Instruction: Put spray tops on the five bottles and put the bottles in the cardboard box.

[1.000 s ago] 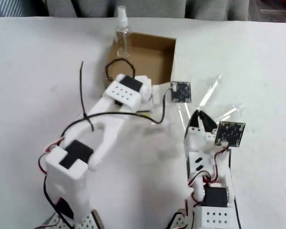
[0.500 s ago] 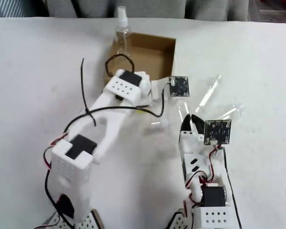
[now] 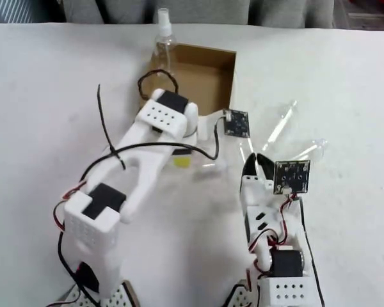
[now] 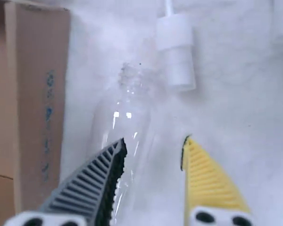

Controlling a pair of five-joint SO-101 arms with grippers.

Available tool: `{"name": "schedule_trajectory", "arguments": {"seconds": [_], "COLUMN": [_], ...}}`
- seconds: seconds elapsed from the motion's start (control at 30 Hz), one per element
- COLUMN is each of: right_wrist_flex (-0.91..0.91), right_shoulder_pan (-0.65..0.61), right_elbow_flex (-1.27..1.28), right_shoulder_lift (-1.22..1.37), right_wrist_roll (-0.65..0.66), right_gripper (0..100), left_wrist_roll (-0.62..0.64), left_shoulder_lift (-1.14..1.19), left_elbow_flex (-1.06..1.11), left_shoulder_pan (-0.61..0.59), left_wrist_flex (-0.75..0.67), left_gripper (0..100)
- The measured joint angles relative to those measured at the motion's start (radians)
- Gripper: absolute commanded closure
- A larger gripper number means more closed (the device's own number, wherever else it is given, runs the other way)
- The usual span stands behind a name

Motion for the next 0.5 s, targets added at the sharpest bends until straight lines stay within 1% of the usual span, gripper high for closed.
{"name": "schedule_trajectory", "arguments": {"seconds": [0.13,0.3,0.43,0.5], "right_wrist_flex": [0.000,0.000,0.000,0.000], "right_shoulder_pan": [0.000,0.000,0.000,0.000], "right_elbow_flex": [0.000,0.000,0.000,0.000], "right_shoulder_lift": [0.000,0.000,0.000,0.000], "right_wrist_roll": [0.000,0.000,0.000,0.000], "right_gripper": [98.1,98.1,98.1,98.1], "left_wrist_roll": [0.000,0.000,-0.002,-0.029], "left_shoulder_lift": [-0.034,-0.078,-0.078,-0.078], "left_elbow_flex": [0.003,0.003,0.005,0.005], "left_shoulder_pan": [-0.003,-0.003,-0.005,-0.008], "left_wrist_flex": [0.026,0.025,-0.060,-0.087], "left_gripper": [80,80,80,80]}}
